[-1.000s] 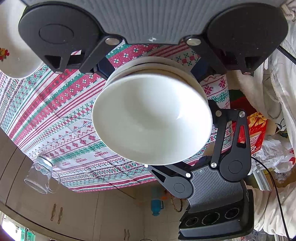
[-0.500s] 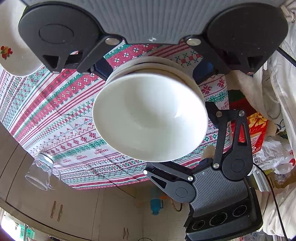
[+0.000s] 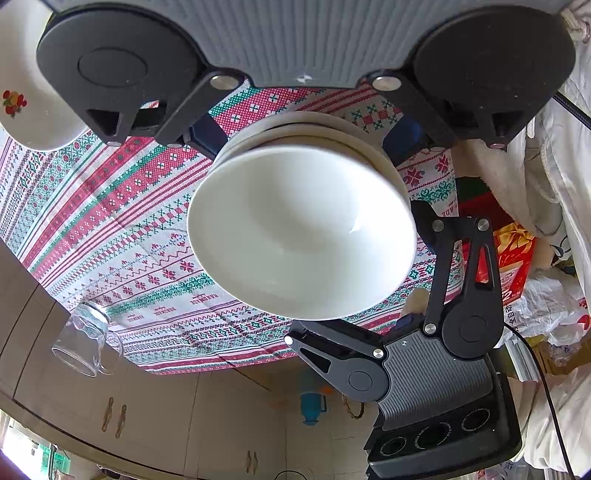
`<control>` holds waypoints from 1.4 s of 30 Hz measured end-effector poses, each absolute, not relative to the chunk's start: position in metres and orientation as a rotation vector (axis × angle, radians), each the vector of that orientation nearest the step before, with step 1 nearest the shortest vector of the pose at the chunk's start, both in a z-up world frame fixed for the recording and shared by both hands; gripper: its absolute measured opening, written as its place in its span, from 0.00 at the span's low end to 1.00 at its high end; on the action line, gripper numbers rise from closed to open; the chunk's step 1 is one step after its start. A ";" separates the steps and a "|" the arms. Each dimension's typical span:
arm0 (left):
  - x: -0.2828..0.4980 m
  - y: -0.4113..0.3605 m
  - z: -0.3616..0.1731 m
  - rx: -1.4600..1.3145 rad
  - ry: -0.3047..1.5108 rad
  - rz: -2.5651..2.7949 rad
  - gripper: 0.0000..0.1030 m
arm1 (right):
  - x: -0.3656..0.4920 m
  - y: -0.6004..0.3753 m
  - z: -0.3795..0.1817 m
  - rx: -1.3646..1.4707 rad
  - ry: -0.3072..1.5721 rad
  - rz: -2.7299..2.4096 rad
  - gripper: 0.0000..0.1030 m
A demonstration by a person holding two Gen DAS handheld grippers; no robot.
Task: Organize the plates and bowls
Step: 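Lift the bowl stack with both grippers and carry it over the plate stack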
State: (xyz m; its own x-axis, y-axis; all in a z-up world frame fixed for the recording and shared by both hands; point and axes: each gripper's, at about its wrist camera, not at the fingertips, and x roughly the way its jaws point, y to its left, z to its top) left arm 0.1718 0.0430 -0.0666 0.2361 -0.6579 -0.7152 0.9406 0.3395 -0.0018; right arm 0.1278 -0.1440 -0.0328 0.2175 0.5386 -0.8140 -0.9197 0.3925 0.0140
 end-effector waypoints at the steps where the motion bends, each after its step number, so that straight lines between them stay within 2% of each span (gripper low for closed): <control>1: 0.172 0.043 -0.066 0.482 0.698 -1.154 0.83 | 0.128 -0.144 -0.033 -0.540 0.844 1.081 0.90; 9: 0.172 0.042 -0.065 0.498 0.705 -1.157 0.83 | 0.124 -0.143 -0.035 -0.563 0.820 1.083 0.93; 27: 0.172 0.030 -0.056 0.489 0.729 -1.133 0.82 | 0.121 -0.150 -0.029 -0.541 0.797 1.065 0.91; 42: 0.216 -0.059 -0.020 0.560 0.610 -1.215 0.82 | 0.143 -0.225 0.015 -0.543 0.751 0.936 0.91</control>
State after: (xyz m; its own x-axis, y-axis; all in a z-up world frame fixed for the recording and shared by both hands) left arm 0.2161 -0.0592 -0.0202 0.2309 -0.6801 -0.6958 0.9643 0.2551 0.0707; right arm 0.1429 -0.2255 0.0154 0.3784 0.5118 -0.7713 -0.8638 0.4948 -0.0954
